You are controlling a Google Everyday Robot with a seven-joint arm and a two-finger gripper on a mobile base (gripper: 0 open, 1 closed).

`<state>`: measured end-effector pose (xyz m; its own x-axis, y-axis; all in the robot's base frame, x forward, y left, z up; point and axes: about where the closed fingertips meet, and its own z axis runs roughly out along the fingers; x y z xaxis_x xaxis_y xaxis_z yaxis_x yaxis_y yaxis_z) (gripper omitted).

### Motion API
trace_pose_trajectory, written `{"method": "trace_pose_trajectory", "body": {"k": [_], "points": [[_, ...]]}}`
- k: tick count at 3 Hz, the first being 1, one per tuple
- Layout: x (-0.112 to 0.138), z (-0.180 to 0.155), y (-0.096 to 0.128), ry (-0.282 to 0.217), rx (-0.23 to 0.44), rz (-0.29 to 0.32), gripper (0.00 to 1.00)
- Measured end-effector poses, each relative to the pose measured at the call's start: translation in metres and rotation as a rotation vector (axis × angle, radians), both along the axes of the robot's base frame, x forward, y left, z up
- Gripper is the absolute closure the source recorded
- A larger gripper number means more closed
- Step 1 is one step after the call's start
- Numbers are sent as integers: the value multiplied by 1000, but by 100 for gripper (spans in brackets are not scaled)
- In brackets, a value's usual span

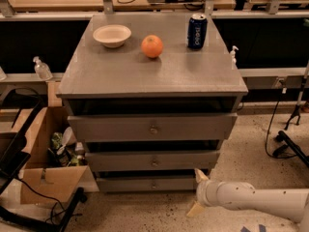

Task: Open bottom drawer

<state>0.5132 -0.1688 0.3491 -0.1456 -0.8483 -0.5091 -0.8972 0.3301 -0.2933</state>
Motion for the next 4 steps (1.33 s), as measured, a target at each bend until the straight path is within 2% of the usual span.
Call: {"method": "trace_pose_trajectory", "body": {"k": [1, 2, 3, 4], "points": [[2, -5, 2, 8, 2, 2, 0], [12, -25, 11, 49, 0, 16, 0], [32, -86, 28, 111, -27, 39, 0], [33, -88, 28, 113, -29, 38, 0]]}}
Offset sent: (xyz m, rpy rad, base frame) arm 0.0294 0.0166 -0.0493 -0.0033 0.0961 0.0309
